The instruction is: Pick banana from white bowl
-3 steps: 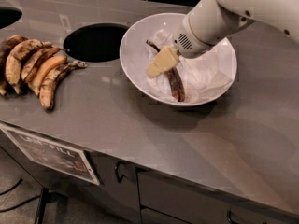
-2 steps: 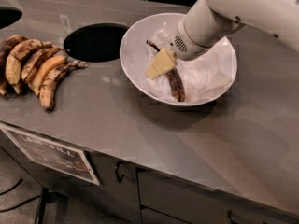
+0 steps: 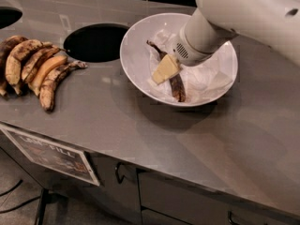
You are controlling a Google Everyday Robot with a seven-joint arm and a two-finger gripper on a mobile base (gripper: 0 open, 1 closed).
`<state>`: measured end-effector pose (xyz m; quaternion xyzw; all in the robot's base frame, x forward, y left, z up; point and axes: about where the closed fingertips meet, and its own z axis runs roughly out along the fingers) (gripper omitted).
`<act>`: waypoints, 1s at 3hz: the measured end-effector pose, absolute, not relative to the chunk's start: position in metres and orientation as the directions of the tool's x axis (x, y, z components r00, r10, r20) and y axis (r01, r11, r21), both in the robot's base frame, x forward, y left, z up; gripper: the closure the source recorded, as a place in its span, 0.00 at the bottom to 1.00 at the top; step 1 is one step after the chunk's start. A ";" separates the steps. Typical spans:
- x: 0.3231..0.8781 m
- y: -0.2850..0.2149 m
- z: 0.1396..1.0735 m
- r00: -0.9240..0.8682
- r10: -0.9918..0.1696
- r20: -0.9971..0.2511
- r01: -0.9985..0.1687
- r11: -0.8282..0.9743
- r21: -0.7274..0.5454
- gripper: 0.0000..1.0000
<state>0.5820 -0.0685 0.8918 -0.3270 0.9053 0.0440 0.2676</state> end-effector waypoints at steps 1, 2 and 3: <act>0.582 -0.074 0.885 -0.656 -0.560 -0.506 -0.600 0.794 -0.101 0.27; 0.582 -0.074 0.883 -0.657 -0.561 -0.504 -0.600 0.794 -0.101 0.32; 0.585 -0.074 0.877 -0.659 -0.564 -0.497 -0.601 0.793 -0.103 0.39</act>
Offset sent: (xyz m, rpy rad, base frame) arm 0.0051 -0.0107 -0.0224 -0.0184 0.0158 -0.0265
